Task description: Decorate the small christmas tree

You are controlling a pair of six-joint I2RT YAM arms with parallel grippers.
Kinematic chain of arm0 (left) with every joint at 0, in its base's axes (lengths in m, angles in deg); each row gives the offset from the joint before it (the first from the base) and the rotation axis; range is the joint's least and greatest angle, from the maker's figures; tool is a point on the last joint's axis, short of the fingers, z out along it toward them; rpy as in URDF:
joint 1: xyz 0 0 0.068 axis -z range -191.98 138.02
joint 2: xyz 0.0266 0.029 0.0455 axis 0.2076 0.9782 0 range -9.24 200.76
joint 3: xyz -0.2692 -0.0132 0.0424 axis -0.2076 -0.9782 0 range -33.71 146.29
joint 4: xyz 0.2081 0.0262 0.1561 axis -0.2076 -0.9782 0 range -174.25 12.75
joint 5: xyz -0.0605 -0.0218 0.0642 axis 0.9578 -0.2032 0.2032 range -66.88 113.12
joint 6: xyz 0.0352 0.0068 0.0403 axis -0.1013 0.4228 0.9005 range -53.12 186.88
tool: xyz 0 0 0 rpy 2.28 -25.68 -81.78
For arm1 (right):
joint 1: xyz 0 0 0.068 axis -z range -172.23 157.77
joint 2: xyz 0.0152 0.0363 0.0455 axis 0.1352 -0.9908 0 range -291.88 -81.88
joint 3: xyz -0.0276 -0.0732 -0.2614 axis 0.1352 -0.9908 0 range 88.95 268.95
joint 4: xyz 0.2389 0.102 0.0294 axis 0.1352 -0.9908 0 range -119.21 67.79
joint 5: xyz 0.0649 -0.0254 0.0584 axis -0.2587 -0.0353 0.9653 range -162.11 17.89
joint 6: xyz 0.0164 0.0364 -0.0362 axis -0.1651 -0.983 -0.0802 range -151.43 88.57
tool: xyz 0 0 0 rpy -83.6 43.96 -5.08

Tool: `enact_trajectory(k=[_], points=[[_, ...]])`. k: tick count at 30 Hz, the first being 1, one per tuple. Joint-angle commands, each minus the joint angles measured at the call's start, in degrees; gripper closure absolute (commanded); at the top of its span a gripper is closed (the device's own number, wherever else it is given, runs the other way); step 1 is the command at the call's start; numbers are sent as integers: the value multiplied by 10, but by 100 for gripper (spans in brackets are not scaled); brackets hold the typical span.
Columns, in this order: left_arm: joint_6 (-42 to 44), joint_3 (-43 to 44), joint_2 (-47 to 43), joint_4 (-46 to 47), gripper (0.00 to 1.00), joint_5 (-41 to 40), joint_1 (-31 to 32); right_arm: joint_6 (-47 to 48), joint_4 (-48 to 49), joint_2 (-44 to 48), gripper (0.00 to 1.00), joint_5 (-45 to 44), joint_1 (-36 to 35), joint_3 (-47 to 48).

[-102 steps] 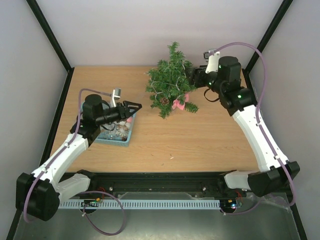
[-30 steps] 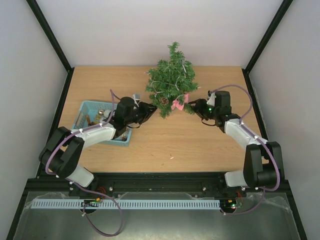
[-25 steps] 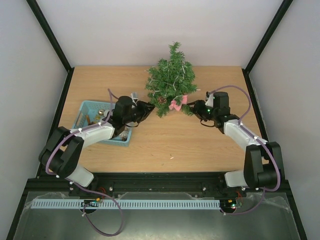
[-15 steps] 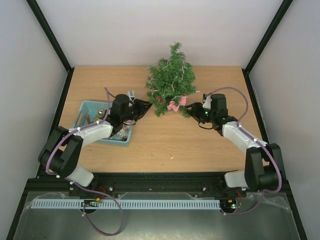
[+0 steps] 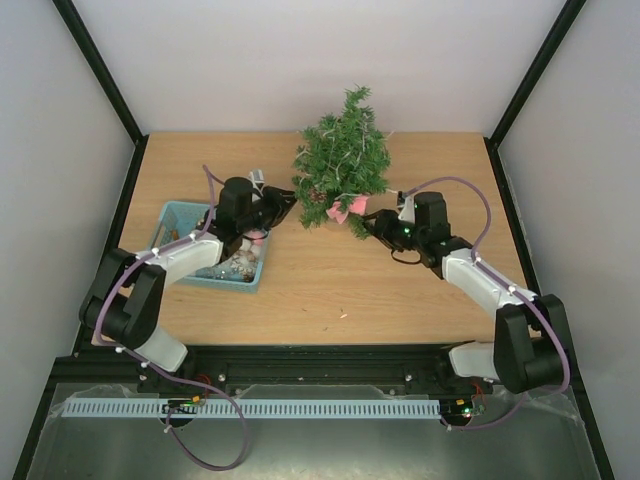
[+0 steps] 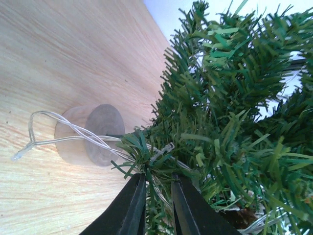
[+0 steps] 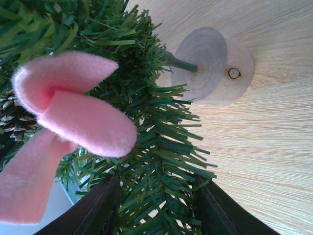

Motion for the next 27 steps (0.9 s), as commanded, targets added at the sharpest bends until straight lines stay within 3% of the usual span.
enact_trajectory(k=[1,8,14,17,23,27], points=[[19,34,15,-3,84,7,-11,-1,10,22,58,4,-9,-10],[27,61,36,-11,84,17,-33,4,-4,29,54,10,-17,-10],[30,46,1,-37,83,27,-60,39,-80,84,39,-24,-17,-1],[36,34,-27,-61,77,24,-69,63,-120,108,30,-38,-16,9],[47,21,-67,-107,72,35,-75,88,-191,169,30,-54,-10,31],[55,-1,-121,-151,72,36,-76,99,-239,204,30,-47,35,74]])
